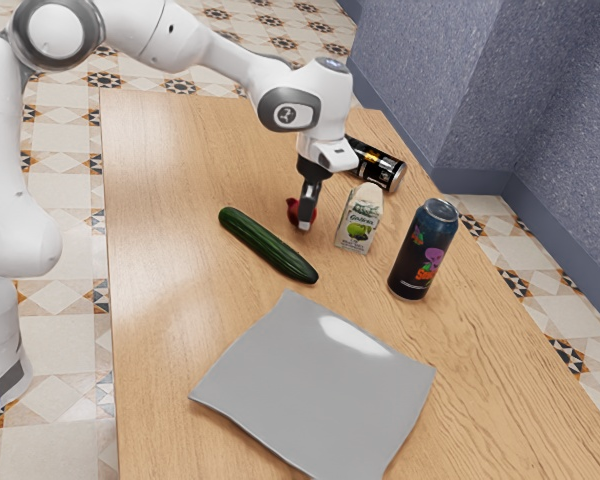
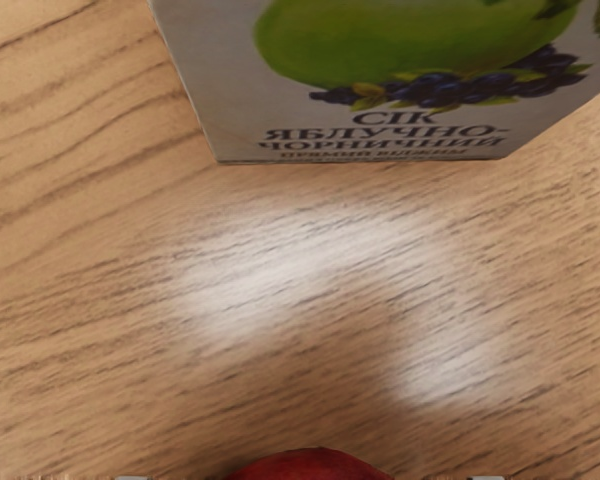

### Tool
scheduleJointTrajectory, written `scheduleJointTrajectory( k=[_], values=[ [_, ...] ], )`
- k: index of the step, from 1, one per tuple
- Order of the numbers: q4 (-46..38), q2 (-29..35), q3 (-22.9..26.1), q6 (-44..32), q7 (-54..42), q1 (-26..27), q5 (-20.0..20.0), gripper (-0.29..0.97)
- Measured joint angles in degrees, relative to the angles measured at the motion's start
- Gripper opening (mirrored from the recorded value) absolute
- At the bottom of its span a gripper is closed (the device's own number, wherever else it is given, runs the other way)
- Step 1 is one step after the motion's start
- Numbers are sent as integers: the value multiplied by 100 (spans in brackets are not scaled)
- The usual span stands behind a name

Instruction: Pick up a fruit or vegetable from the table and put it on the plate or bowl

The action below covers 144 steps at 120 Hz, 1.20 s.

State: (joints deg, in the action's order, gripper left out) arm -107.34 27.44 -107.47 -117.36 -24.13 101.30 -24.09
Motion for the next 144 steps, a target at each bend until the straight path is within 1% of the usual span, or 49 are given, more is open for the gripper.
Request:
scheduleJointTrajectory(
  k=[10, 20, 29, 35, 46, 54, 64, 74, 85, 96, 109, 120, 128, 133, 140, 144],
  values=[
    [42, -277, 11, 107, 22, 5, -36, 33],
    [178, -505, 36, 509, 44, -14, -15, 33],
    [273, -686, 55, 950, 61, -29, 95, 32],
    [348, -1075, 202, 1233, 70, -104, 225, 32],
    [401, -2138, 903, 1676, 82, -731, 694, 32],
    [482, -2771, 1168, 1940, 89, -876, 1123, 32],
    [617, -3070, 1391, 2237, 124, -751, 1575, 32],
    [784, -3266, 1520, 2614, 199, -769, 1901, 32],
    [1032, -3350, 1607, 2931, 293, -658, 2103, 32],
    [1256, -3320, 2000, 3189, 434, -562, 2188, 32],
    [1390, -3161, 2515, 3404, 643, -499, 2199, 32],
    [1573, -2863, 3123, 3582, 880, -481, 2054, 32],
    [1607, -2692, 3432, 3744, 1085, -350, 1960, 32],
    [1611, -2575, 3561, 3793, 1213, -195, 1860, 32],
    [1595, -2338, 3649, 3722, 1387, 117, 1609, 31],
    [1582, -2216, 3668, 3626, 1478, 209, 1474, 31]
  ],
)
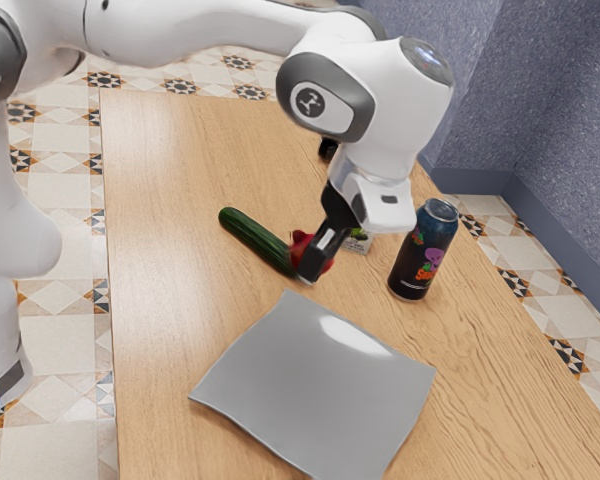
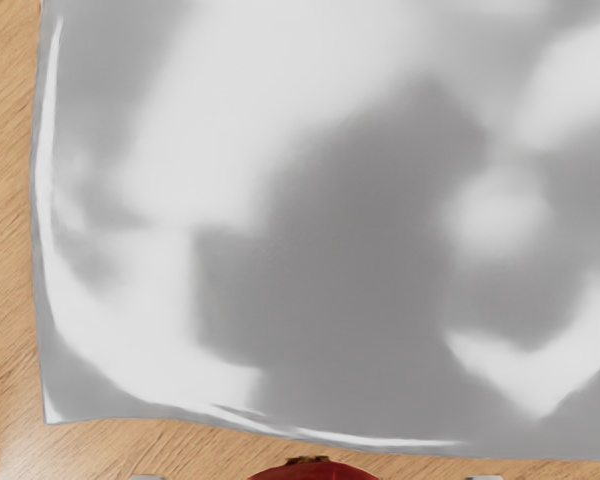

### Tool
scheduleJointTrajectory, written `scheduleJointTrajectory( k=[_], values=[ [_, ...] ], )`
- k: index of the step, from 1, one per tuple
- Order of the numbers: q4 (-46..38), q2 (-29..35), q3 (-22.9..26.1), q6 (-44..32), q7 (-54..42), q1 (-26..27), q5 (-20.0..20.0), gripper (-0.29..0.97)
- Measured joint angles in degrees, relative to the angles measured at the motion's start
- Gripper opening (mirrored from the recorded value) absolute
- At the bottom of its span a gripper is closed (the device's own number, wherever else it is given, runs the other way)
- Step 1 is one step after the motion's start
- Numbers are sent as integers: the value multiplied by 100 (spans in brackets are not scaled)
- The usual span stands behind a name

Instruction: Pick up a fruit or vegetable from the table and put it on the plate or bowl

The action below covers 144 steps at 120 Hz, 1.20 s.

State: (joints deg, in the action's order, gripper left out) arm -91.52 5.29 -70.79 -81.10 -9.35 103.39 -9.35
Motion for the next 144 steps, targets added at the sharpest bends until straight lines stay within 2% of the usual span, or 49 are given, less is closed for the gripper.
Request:
scheduleJointTrajectory(
  k=[10, 23, 31, 42, 59, 67, 91, 132, 144],
  values=[
    [-102, 210, -17, -433, 208, -68, -450, 32],
    [-551, 945, -226, -1101, 439, -37, -1062, 31],
    [-731, 1356, -256, -1371, 554, 223, -1275, 31],
    [-818, 1592, -266, -1621, 698, 450, -1430, 32],
    [-931, 1694, -311, -1835, 889, 832, -1512, 28],
    [-1007, 1625, -618, -1897, 969, 1226, -1510, 28],
    [-1299, 1602, -1196, -2125, 1218, 1978, -1502, 27],
    [-1879, 1693, -1274, -2920, 1637, 2052, -1379, 27],
    [-1950, 1709, -1359, -3039, 1745, 2074, -1346, 42]
  ],
)
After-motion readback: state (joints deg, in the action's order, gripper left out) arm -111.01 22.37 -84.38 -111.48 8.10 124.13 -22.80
